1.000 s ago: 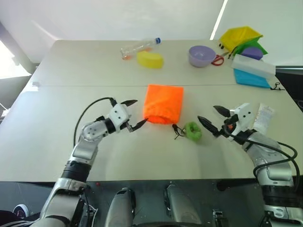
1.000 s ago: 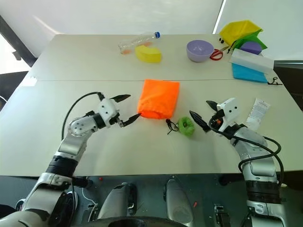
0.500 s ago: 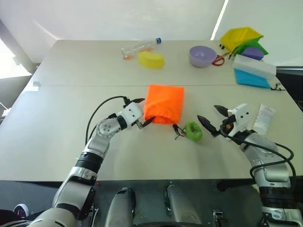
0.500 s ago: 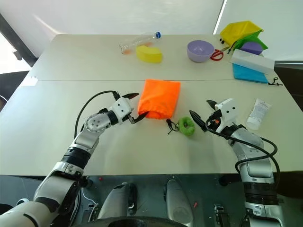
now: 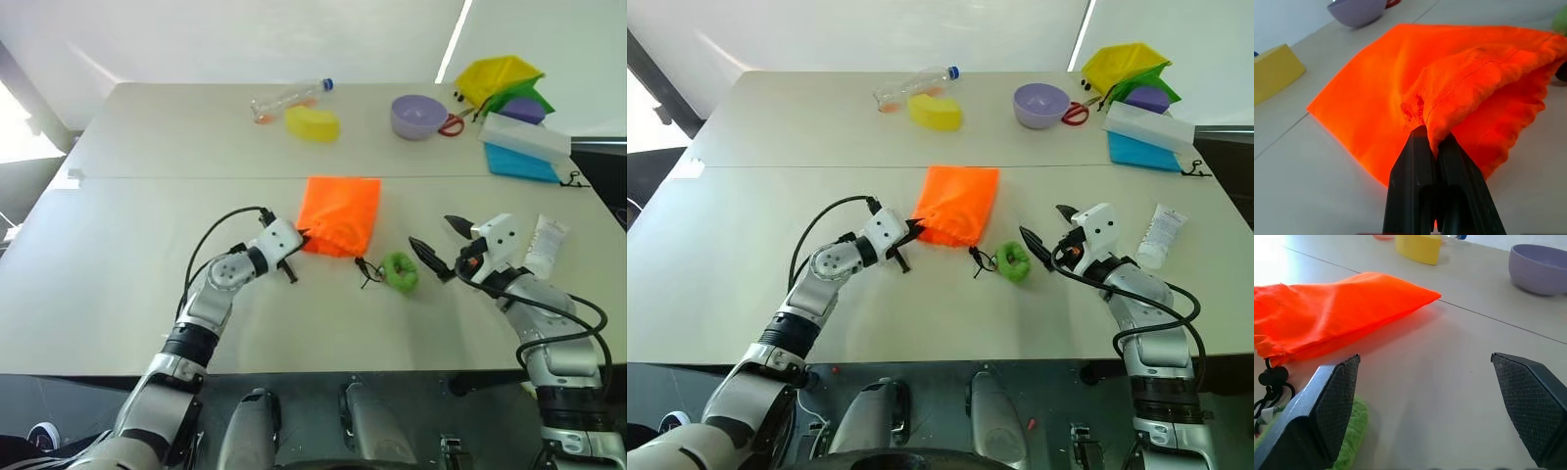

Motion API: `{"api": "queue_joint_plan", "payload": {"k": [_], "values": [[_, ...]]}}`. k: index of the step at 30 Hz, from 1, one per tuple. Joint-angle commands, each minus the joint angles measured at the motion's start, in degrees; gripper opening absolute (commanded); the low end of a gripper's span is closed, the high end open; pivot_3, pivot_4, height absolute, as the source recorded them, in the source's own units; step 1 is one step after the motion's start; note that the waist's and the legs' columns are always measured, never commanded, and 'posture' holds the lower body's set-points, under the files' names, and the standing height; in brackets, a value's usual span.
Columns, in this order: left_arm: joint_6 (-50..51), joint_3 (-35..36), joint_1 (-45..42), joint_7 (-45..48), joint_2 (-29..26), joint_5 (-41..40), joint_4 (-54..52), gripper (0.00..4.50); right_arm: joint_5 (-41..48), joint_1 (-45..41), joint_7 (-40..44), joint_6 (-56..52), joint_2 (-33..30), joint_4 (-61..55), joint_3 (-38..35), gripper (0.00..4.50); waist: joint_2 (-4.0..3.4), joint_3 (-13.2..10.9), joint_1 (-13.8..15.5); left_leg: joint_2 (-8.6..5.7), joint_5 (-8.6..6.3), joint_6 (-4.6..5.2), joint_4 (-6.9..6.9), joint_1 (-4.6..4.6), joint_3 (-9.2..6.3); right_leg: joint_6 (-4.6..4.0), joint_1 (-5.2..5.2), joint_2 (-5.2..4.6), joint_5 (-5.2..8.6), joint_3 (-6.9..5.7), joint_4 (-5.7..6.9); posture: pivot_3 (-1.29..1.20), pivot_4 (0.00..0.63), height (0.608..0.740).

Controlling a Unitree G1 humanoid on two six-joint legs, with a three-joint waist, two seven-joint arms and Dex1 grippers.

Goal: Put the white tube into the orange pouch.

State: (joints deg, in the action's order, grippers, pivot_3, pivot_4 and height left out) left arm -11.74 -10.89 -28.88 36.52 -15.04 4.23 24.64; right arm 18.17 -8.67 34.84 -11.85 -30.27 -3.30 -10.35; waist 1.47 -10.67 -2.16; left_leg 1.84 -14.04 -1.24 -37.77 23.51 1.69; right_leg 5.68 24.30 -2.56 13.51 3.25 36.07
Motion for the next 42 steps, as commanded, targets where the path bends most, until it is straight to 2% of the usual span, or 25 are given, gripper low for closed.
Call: {"api": "queue_joint_plan", "payload": {"k": [1,12,18,22,26,31,36,42], "values": [[3.18,1.21,1.9,1.84,-1.8,-2.4,-6.22,0.07,-0.43,-0.94,0.02,1.34,-0.42,-0.93,-0.57,4.5,0.0,0.0,-0.17,0.0,0.0,0.0,0.0,0.0,0.0,0.0,0.0,0.0,0.0,0.0,0.0,0.0,0.15,0.74],[18.5,1.16,11.87,7.99,-10.04,-7.59,-29.15,0.07,-0.8,-0.69,0.73,1.46,-1.36,-0.53,-1.17,4.5,0.0,0.0,-0.22,0.03,0.0,0.0,0.0,-0.01,0.0,-0.02,0.0,-0.03,0.01,0.01,0.01,0.0,0.15,0.74],[25.34,0.68,12.81,7.79,-8.82,-10.21,-35.19,0.07,-0.7,-0.41,1.05,1.55,-2.06,-0.46,-1.92,4.5,0.0,0.0,-0.19,0.02,0.0,0.0,0.0,-0.01,0.0,-0.03,0.0,-0.03,0.01,0.0,0.02,0.0,0.15,0.74],[24.56,0.59,11.68,6.71,-7.82,-9.5,-34.33,0.07,0.07,0.59,0.87,0.49,-2.49,-1.78,-2.91,4.5,0.0,0.0,-0.1,0.01,0.0,0.0,-0.01,-0.01,0.0,-0.03,0.0,-0.03,0.01,0.0,0.02,0.0,0.15,0.74],[23.78,2.01,10.35,5.56,-6.85,-10.41,-32.01,0.07,0.39,2.32,-3.83,-3.38,-1.89,-6.21,-5.55,4.5,0.0,0.0,0.01,0.01,0.0,0.0,-0.01,-0.01,-0.02,-0.03,0.0,-0.01,0.01,0.0,0.03,0.0,0.15,0.74],[20.92,2.11,10.19,5.86,-6.41,-11.08,-30.02,0.07,-0.79,5.7,-18.63,-7.78,2.54,-13.99,-14.88,4.5,0.0,0.0,0.12,0.01,0.0,0.0,-0.03,0.0,-0.01,-0.03,0.0,-0.03,0.01,0.01,0.02,0.0,0.15,0.74],[17.74,2.52,9.24,5.47,-5.2,-11.61,-26.92,0.07,-4.45,15.67,-25.33,-9.49,6.21,-21.61,-19.11,4.5,-0.02,0.02,1.26,0.02,0.0,0.0,0.05,0.0,-0.04,-0.01,0.01,0.0,0.06,0.0,-0.01,0.0,0.15,0.74],[15.74,2.24,8.61,5.79,-4.79,-11.47,-24.47,0.07,-4.43,12.58,-30.82,-15.73,7.95,-20.15,-19.42,4.5,-0.05,0.03,0.83,0.02,0.0,-0.01,-0.14,-0.03,0.06,-0.13,0.0,-0.05,-0.03,0.14,-0.01,0.0,0.15,0.74]]}}
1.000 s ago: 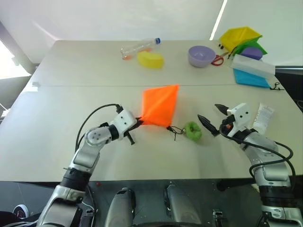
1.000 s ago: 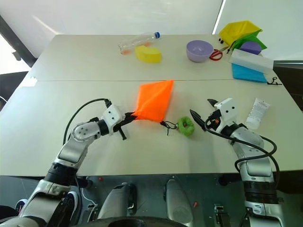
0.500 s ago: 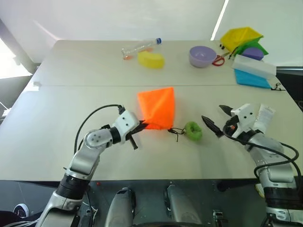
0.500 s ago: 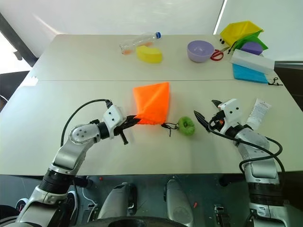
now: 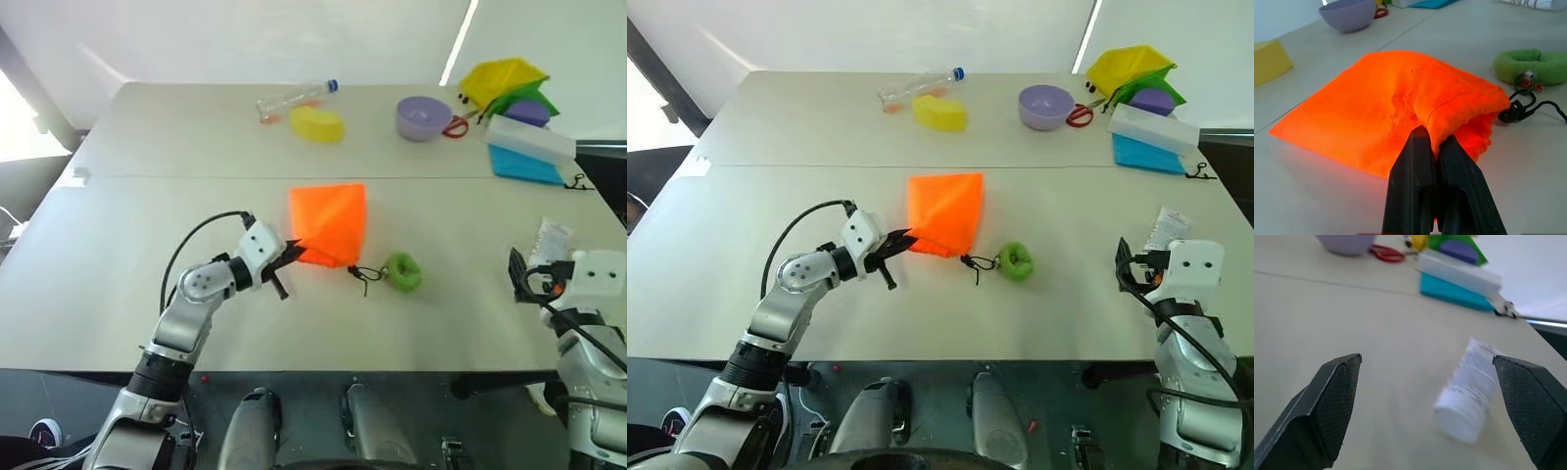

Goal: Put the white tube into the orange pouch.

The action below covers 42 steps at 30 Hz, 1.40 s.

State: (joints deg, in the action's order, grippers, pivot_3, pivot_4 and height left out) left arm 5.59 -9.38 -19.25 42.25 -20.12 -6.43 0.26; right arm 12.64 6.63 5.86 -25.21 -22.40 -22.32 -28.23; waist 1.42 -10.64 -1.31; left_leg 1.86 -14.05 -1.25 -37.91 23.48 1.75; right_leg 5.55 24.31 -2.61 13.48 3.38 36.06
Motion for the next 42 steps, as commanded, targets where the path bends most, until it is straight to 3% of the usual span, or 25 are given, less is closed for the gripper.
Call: {"api": "queue_joint_plan", "payload": {"k": [1,7,17,24,27,31,34,38,42], "values": [[-1.91,0.65,-1.07,-0.01,0.22,-0.53,0.29,0.07,1.54,-3.86,-2.28,-4.27,0.23,-0.78,-1.35,4.5,-0.02,0.0,0.01,0.0,0.0,0.0,-0.01,0.0,-0.01,-0.04,0.0,0.0,-0.02,0.0,0.0,0.0,0.15,0.74],[-2.51,0.73,-0.81,-0.42,0.07,-0.34,0.6,0.07,3.54,-11.21,-8.83,-15.91,2.46,3.08,-4.53,4.5,-0.03,0.0,0.39,0.02,0.0,0.0,0.03,0.03,-0.08,-0.05,0.03,0.05,-0.02,-0.06,0.0,0.0,0.15,0.74],[-2.05,0.97,1.85,-1.4,0.05,-0.74,-2.65,0.07,2.48,-18.31,-12.37,-19.47,-0.96,16.21,-7.69,4.5,-0.03,0.0,0.3,-0.01,-0.01,0.02,0.07,0.09,-0.04,0.03,0.06,0.03,0.01,-0.06,-0.05,0.0,0.15,0.74],[-1.26,1.37,2.69,-2.42,-0.17,-0.81,-3.83,0.07,3.5,-21.0,-10.3,-17.93,-1.63,21.35,-7.19,4.5,-0.04,0.01,-0.18,-0.01,0.0,0.02,0.07,0.06,-0.02,0.03,0.05,0.04,0.01,-0.04,-0.03,0.0,0.15,0.74],[-0.93,1.37,2.96,-2.71,-0.2,-0.86,-4.36,0.0,3.06,-21.06,-9.75,-16.87,-2.28,22.11,-6.8,3.75,-0.04,0.01,-0.02,-0.01,-0.01,0.02,0.08,0.06,-0.03,0.05,0.06,0.05,0.02,-0.04,-0.03,0.0,0.15,0.74],[-1.06,1.24,3.0,-2.8,-0.35,-0.84,-4.59,0.0,3.12,-20.88,-8.39,-16.45,-2.84,22.36,-5.58,1.82,-0.04,0.0,0.08,-0.02,0.0,0.02,0.07,0.06,-0.02,0.05,0.05,0.04,0.02,-0.04,-0.04,0.0,0.15,0.74],[-0.81,1.15,2.95,-2.76,-0.38,-0.95,-4.68,0.0,3.52,-20.43,-7.85,-17.05,-2.87,21.69,-5.68,1.83,-0.04,0.0,0.0,-0.01,-0.01,0.02,0.07,0.06,-0.02,0.05,0.05,0.04,0.02,-0.04,-0.04,0.0,0.15,0.74],[-0.47,0.93,3.06,-2.53,-0.51,-0.94,-4.9,0.0,7.58,-17.09,6.22,-13.65,-6.47,13.99,0.01,1.83,-0.07,-0.02,-0.11,-0.01,-0.01,0.02,0.09,0.06,-0.02,0.05,0.06,0.05,0.02,-0.04,-0.04,0.0,0.15,0.74],[-0.45,0.63,2.9,-2.4,-0.51,-0.99,-4.77,0.0,15.57,-6.88,25.64,-11.25,-11.1,-1.33,7.28,1.83,-0.14,-0.05,-0.73,0.01,-0.01,0.02,0.17,0.05,-0.09,0.1,0.06,0.09,0.05,-0.05,-0.03,0.0,0.15,0.74]]}}
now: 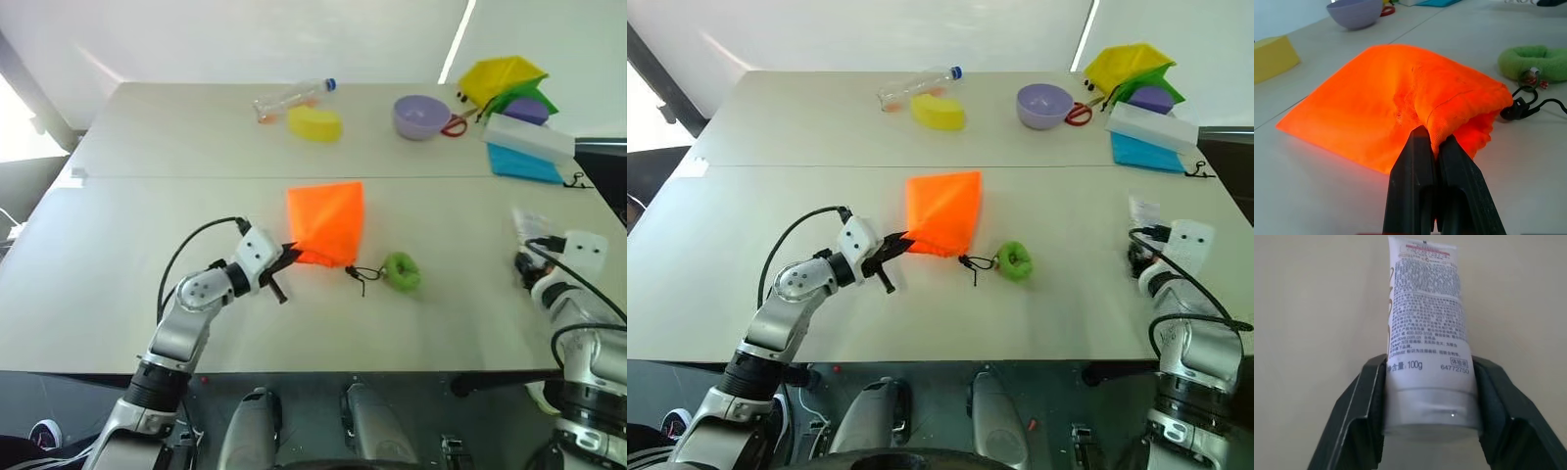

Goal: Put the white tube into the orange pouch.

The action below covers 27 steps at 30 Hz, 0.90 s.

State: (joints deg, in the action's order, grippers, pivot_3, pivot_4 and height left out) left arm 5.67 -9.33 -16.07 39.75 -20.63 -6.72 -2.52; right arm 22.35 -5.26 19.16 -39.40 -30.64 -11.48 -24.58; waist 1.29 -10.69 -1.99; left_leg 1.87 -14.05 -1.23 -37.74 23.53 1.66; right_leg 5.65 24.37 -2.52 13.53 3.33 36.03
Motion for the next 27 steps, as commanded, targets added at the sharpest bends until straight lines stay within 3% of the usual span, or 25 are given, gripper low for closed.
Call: {"api": "queue_joint_plan", "payload": {"k": [1,4,8,15,27], "values": [[-0.52,0.53,-0.37,0.16,-0.01,-0.71,-1.94,0.0,6.88,6.84,14.76,3.42,-3.6,-14.35,4.42,1.83,0.02,0.01,-0.05,0.0,0.0,0.0,0.06,0.0,-0.05,0.03,0.0,0.01,0.03,-0.02,0.0,0.0,0.15,0.74],[-0.23,0.16,-1.31,0.73,-0.46,-0.46,-1.86,0.0,12.26,13.85,22.02,1.92,-6.33,-22.39,7.03,1.83,0.05,0.0,0.19,-0.03,0.0,0.0,0.16,-0.01,-0.13,0.14,-0.03,-0.02,0.11,-0.09,-0.01,0.0,0.15,0.74],[0.5,-0.21,-2.03,1.62,-1.34,-0.39,-2.27,0.0,16.84,16.77,24.24,-0.14,-7.49,-27.06,8.17,1.83,0.06,-0.01,0.42,-0.04,0.0,-0.01,0.12,0.02,-0.07,0.13,-0.03,-0.13,0.11,-0.05,-0.12,0.0,0.15,0.74],[1.53,-1.1,-3.17,2.2,-2.06,0.39,-2.62,0.0,11.8,21.05,28.21,2.77,-12.33,-29.57,14.48,1.83,0.08,-0.01,1.13,-0.02,-0.02,-0.03,0.05,0.03,-0.05,0.06,-0.04,-0.13,0.08,-0.1,-0.17,0.0,0.15,0.74],[3.43,-1.97,-3.61,3.48,-3.0,0.92,-4.09,0.0,0.29,9.47,12.38,5.58,0.44,-23.28,26.55,1.83,0.13,0.0,1.27,-0.03,-0.01,-0.03,0.19,0.13,-0.05,0.02,-0.02,-0.14,0.04,-0.15,-0.44,0.0,0.15,0.74]]}}
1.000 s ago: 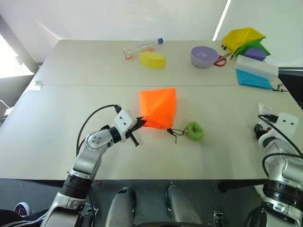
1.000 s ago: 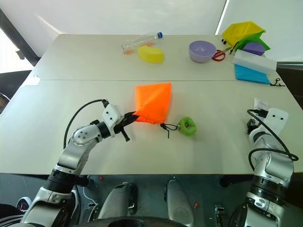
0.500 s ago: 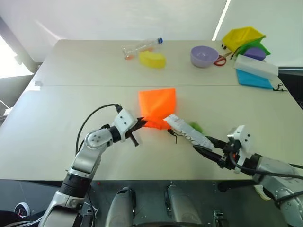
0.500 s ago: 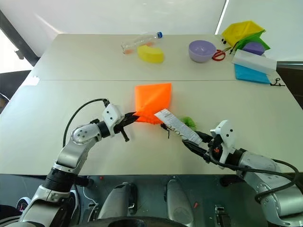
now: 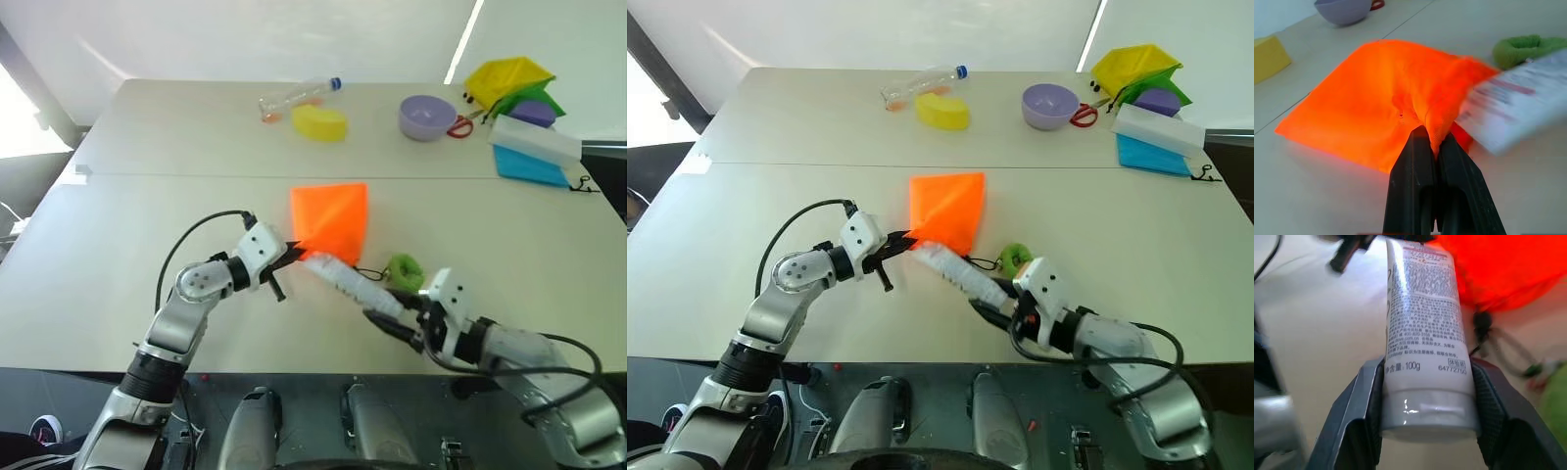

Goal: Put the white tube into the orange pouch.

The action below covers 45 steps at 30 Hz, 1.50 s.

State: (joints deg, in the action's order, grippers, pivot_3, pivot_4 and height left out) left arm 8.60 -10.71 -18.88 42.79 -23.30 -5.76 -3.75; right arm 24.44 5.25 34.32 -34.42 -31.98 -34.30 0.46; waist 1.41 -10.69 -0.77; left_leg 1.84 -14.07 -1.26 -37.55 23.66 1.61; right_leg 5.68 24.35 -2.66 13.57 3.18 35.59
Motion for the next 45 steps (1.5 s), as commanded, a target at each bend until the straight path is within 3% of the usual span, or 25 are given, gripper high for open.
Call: {"api": "queue_joint_plan", "payload": {"k": [1,10,24,33,39,45], "values": [[0.79,-0.79,-1.04,0.61,-0.27,-0.03,-2.87,0.0,-2.79,-1.56,-3.85,0.96,2.67,-0.25,2.53,1.83,0.02,0.01,0.06,0.0,0.0,0.0,0.05,0.02,-0.02,0.0,0.0,0.0,0.0,-0.02,-0.04,0.0,0.15,0.74],[1.82,-1.15,-1.5,0.73,0.39,-0.17,-2.92,0.0,-8.9,-4.92,-10.44,-1.47,6.41,1.33,7.86,1.83,0.02,0.02,-0.06,0.0,0.01,0.01,0.18,0.01,0.0,0.01,0.04,0.04,-0.01,-0.03,-0.07,0.0,0.15,0.74],[0.73,0.14,-1.94,0.38,-0.16,-0.43,-2.27,0.0,-4.7,0.64,1.27,-0.51,-7.4,-2.35,-2.05,1.83,0.05,0.04,-0.02,-0.02,0.01,0.01,0.14,-0.09,-0.02,0.02,-0.02,0.08,-0.02,-0.02,0.04,0.0,0.15,0.74],[1.12,0.25,-1.76,0.43,0.14,-1.29,-3.28,0.0,-5.94,0.97,-0.08,0.93,-6.87,0.48,-5.6,1.83,0.05,0.04,0.03,-0.02,0.01,0.01,0.09,-0.11,0.0,0.02,-0.03,0.08,-0.02,-0.01,0.1,0.0,0.15,0.74],[1.07,-0.02,-2.06,0.62,0.0,-1.39,-3.09,0.0,-3.03,3.65,4.41,-0.1,-9.7,-1.44,-7.64,1.83,0.05,0.04,0.08,-0.03,0.01,0.01,0.07,-0.11,-0.01,0.02,-0.03,0.08,-0.01,-0.01,0.15,0.0,0.15,0.74],[1.25,-0.01,-2.43,0.73,0.23,-1.69,-2.8,0.0,2.24,3.87,4.02,-4.0,-6.87,-7.97,-3.15,1.83,0.06,0.04,-0.09,0.0,0.01,0.01,0.03,-0.15,-0.03,0.02,-0.03,0.12,-0.01,0.0,0.29,0.0,0.15,0.74]]}}
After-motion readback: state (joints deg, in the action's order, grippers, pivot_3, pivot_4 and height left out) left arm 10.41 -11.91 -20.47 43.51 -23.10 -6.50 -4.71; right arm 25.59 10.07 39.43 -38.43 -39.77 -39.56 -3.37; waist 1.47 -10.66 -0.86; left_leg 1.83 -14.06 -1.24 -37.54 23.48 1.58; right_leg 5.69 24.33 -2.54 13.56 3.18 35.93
